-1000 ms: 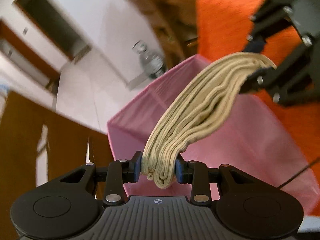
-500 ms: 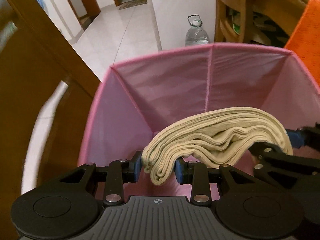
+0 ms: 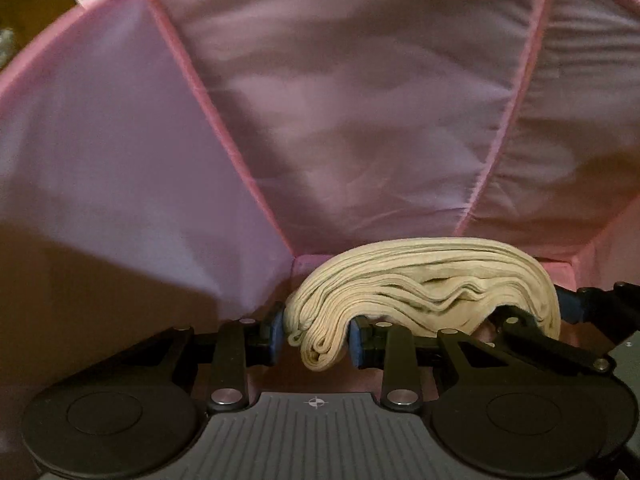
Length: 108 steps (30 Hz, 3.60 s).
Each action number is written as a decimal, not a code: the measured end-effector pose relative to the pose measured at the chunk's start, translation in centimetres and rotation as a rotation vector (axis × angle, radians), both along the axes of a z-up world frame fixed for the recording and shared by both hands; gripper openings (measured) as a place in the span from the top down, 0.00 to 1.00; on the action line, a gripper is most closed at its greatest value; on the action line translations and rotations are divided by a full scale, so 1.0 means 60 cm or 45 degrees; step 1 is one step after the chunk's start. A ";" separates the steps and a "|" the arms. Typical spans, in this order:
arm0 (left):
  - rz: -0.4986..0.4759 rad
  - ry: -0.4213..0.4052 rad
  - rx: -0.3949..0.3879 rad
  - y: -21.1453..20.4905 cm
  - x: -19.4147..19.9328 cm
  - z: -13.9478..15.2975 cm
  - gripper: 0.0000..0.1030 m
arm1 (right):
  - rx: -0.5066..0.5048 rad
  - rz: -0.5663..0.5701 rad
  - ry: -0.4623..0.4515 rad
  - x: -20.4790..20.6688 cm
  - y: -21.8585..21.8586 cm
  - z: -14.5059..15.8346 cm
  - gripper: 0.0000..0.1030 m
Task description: Fold clothes
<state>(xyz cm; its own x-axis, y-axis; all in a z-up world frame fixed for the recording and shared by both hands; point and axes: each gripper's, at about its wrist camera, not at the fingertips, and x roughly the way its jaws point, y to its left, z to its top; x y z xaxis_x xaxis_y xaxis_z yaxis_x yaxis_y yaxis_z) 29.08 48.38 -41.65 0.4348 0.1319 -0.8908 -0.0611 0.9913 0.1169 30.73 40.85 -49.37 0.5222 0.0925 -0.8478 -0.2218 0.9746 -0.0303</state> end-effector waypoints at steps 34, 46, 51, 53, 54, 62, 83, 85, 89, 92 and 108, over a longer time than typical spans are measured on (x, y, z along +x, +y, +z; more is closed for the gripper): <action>0.026 0.035 -0.192 -0.002 -0.044 0.042 0.60 | -0.087 -0.023 -0.046 0.023 0.002 -0.044 0.36; -0.018 0.183 -0.233 -0.011 -0.077 -0.058 0.74 | -0.058 -0.072 0.097 -0.030 -0.026 -0.099 0.41; -0.027 0.156 -0.225 -0.015 -0.069 -0.072 0.75 | -0.058 -0.049 0.092 -0.033 -0.022 -0.113 0.44; -0.017 0.136 -0.223 -0.011 -0.059 -0.074 0.75 | -0.055 -0.044 0.080 -0.031 -0.018 -0.117 0.45; -0.001 0.132 -0.231 -0.008 -0.053 -0.076 0.75 | -0.055 -0.042 0.072 -0.030 -0.017 -0.119 0.45; 0.121 -0.019 -0.331 0.024 -0.030 -0.047 0.75 | -0.043 -0.021 0.007 -0.037 -0.013 -0.135 0.48; 0.124 -0.134 -0.523 0.037 -0.054 0.038 0.78 | 0.027 0.355 -0.181 -0.021 0.047 -0.165 0.86; 0.151 -0.131 -0.526 0.040 -0.061 0.037 0.78 | 0.034 0.348 -0.191 -0.017 0.043 -0.167 0.86; 0.163 -0.102 -0.479 0.041 -0.053 0.020 0.78 | 0.062 0.319 -0.215 -0.011 0.035 -0.169 0.87; 0.138 -0.089 -0.443 0.043 -0.062 0.016 0.78 | 0.115 0.275 -0.210 -0.005 0.027 -0.170 0.87; -0.018 -0.096 -0.518 0.028 -0.052 -0.028 0.76 | 0.235 0.204 -0.142 0.015 0.007 -0.098 0.87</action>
<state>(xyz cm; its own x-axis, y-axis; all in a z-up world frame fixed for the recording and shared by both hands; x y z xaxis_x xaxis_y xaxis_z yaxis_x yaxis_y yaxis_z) 25.97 50.06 -43.33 0.4999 -0.2306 -0.8348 -0.0408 0.9566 -0.2886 31.61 41.27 -55.24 0.5780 0.3291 -0.7467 -0.3787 0.9187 0.1118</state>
